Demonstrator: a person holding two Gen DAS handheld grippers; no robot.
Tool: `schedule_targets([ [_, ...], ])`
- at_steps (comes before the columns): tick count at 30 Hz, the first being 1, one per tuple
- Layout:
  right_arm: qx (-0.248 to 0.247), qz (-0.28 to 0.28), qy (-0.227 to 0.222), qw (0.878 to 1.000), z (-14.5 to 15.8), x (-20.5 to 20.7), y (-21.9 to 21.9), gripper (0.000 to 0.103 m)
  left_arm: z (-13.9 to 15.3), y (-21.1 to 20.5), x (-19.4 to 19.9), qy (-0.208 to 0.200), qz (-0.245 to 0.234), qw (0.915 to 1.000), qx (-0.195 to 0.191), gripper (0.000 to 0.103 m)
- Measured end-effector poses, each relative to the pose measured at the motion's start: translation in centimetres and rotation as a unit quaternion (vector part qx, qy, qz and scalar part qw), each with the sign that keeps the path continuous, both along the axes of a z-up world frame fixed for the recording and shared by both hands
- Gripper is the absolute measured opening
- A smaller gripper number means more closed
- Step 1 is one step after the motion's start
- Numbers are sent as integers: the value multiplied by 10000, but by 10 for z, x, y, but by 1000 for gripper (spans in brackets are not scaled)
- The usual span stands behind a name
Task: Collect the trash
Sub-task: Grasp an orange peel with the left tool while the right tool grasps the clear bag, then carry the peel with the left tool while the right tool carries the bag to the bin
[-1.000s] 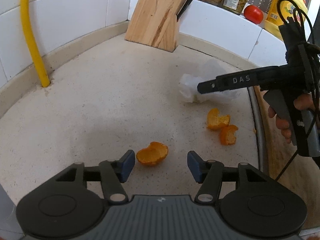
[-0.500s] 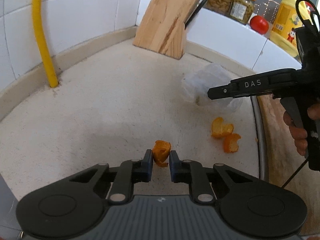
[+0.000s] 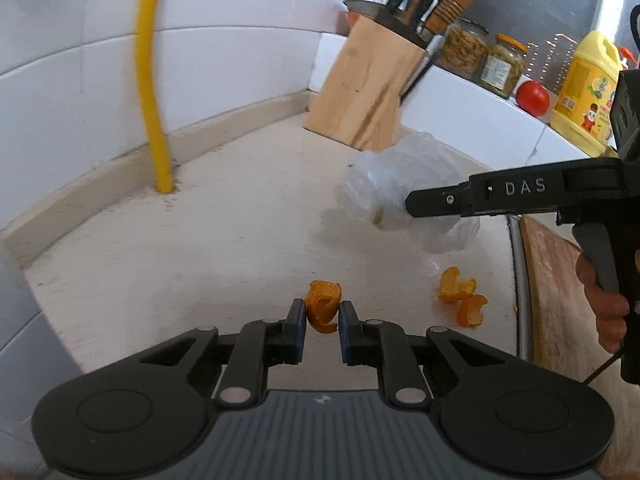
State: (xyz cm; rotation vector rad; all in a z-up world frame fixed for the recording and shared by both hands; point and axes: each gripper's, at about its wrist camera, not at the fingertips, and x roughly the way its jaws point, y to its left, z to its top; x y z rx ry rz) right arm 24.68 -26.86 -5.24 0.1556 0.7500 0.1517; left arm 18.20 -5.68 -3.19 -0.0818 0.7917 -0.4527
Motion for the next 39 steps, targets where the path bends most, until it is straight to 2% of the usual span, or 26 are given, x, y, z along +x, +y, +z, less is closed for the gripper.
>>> schedule_targets([
  [13,150,662,-69,9977,6,-10,59,44,13,47,-35,-196,573,9981,82,12],
  [22,144,1355,-116,9906,11,-19,124,44,22,99,-68,-346,1168,9925,136,12],
  [30,167,2022,87,9792,-1,-28,193,44,14,147,-97,-238,1697,9849,241,12],
  [39,117,2383,451,9701,-21,-44,245,44,-5,182,-118,43,2029,9786,330,12],
])
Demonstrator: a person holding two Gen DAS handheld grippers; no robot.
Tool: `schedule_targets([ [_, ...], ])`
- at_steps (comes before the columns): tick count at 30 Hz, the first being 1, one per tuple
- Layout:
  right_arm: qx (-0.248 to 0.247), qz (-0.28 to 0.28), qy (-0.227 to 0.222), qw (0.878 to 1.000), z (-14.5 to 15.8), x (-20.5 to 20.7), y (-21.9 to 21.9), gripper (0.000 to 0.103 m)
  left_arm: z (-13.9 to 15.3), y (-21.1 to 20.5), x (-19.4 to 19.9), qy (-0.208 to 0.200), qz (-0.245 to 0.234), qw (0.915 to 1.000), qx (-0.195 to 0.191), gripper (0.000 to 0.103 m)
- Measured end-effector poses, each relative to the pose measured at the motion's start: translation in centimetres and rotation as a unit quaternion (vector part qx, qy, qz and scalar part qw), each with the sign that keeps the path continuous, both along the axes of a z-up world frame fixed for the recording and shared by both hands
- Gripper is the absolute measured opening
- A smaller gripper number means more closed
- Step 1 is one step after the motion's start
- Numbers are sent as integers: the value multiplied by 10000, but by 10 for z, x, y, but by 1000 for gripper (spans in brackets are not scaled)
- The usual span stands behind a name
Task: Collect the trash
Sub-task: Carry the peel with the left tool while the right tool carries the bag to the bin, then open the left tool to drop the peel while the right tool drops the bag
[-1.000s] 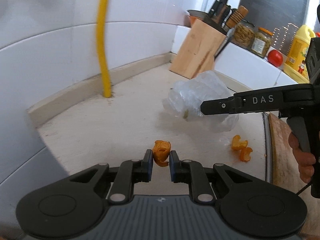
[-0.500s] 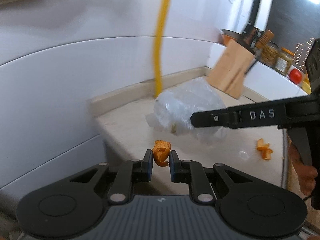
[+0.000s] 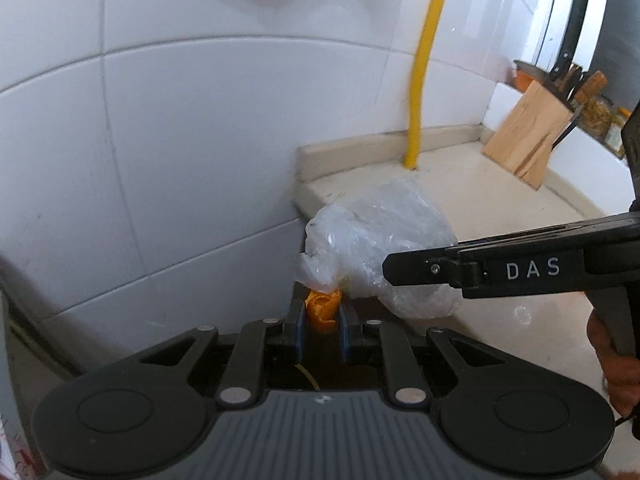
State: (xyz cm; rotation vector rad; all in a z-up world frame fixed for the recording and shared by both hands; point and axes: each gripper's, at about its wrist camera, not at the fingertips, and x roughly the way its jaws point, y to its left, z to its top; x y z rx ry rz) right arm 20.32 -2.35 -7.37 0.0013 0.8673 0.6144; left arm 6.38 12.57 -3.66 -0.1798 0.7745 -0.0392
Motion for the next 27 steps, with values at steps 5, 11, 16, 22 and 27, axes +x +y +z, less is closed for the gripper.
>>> schedule_targets([
  [5,-146,90,146,9997,-15,-7,23,44,-15,13,-4,234,130,9996,19,12],
  [11,-281,159,399,9987,-36,-12,41,44,-33,29,-6,500,260,9984,39,12],
  [16,-357,176,664,9970,-57,-10,54,43,-48,40,-3,792,329,9963,8,12],
  [22,-416,117,1029,9938,-83,0,66,43,-66,47,12,1191,394,9921,56,14],
  [27,-332,-67,1309,9908,-102,10,64,49,-79,48,26,1416,494,9885,165,26],
])
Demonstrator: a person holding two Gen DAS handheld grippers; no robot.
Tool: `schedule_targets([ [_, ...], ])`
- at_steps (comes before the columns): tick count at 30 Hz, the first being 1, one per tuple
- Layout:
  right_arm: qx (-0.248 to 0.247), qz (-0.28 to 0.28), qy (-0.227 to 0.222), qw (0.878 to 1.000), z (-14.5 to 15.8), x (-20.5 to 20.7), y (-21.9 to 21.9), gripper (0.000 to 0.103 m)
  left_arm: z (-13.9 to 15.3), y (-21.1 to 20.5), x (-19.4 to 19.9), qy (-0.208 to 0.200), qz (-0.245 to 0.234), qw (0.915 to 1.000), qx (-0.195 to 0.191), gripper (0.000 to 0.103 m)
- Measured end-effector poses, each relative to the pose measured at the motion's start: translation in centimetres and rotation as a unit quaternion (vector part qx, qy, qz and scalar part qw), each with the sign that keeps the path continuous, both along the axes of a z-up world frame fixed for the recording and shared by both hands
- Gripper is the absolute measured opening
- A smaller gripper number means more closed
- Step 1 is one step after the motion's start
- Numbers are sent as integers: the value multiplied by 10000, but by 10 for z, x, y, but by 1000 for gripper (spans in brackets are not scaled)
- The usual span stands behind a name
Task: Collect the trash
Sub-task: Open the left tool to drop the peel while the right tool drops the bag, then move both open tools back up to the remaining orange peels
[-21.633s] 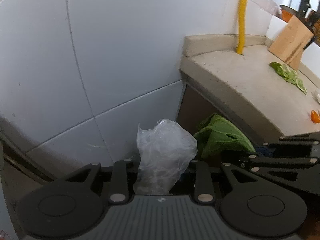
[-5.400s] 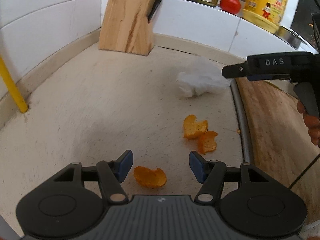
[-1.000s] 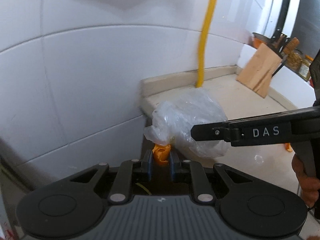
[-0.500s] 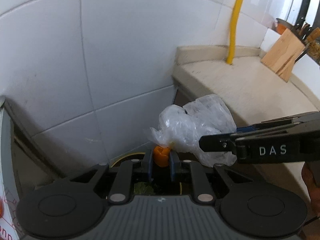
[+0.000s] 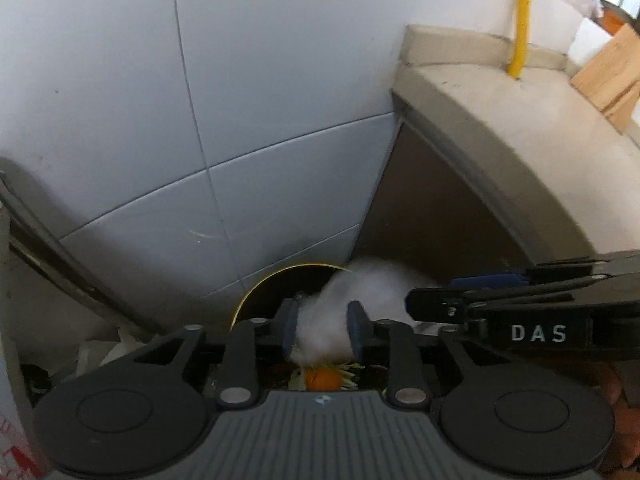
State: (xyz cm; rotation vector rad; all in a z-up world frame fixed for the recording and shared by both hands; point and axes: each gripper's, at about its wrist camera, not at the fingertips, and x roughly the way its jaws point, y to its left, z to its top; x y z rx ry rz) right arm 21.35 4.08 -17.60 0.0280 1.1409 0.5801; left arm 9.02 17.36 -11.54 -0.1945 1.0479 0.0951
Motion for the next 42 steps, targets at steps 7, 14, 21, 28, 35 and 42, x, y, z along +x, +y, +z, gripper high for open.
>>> schedule_targets([
  [7,26,-366,144,9992,-16,10,-14,55,-12,2,11,175,32,9998,-74,32],
  [14,133,-528,115,9985,-3,-10,-28,60,-2,5,5,-142,30,9995,-281,39],
  [21,183,-688,-281,9971,38,-33,-39,65,11,-4,1,-482,-272,9984,-121,44],
  [28,192,-962,-873,9913,73,-66,-55,71,23,-9,-5,-793,-480,9955,-215,47],
  [35,-54,-1279,-1283,9834,90,-91,-81,73,35,-23,-14,-1195,-882,9889,-4,48],
  [42,54,-1485,-1586,9761,105,-94,-116,76,48,-54,-17,-1348,-1254,9828,151,48],
])
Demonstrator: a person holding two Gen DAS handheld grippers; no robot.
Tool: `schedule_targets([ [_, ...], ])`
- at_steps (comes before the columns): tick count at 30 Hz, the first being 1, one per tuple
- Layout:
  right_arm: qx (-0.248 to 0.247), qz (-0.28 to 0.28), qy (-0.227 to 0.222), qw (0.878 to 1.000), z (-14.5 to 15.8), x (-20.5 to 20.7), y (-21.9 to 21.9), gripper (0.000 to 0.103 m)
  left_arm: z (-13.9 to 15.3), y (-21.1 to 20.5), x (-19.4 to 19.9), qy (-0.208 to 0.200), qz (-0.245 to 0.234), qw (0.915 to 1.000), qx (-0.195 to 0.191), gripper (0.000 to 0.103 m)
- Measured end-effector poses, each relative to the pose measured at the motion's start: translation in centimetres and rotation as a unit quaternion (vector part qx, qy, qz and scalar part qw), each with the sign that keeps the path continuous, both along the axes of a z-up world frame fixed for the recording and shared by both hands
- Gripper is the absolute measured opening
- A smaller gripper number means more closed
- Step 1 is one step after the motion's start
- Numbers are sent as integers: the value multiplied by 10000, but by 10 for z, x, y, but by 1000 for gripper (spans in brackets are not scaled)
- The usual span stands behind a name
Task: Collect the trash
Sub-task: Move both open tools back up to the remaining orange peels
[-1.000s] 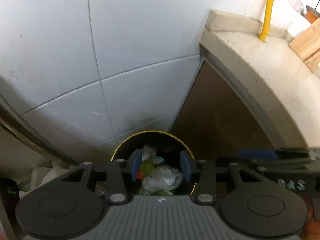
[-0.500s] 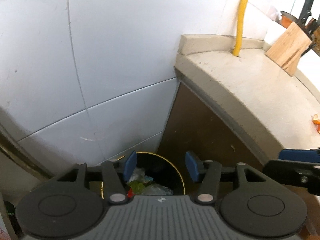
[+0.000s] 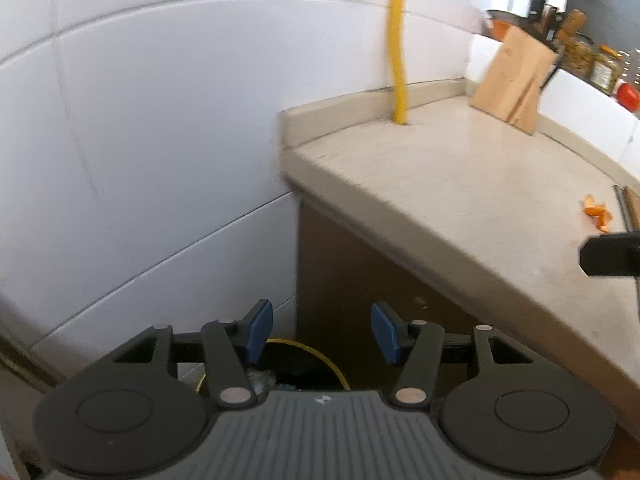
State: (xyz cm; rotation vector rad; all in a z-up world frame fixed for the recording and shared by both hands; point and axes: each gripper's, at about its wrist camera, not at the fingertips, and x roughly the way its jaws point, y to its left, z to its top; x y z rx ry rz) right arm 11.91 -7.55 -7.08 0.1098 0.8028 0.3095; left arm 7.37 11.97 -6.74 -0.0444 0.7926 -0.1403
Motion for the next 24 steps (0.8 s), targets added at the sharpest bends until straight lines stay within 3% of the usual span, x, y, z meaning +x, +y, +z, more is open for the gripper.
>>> schedule_targets([
  [24,322,-828,-268,9957,17,7,-100,79,49,-109,50,-443,-1052,9934,128,55],
])
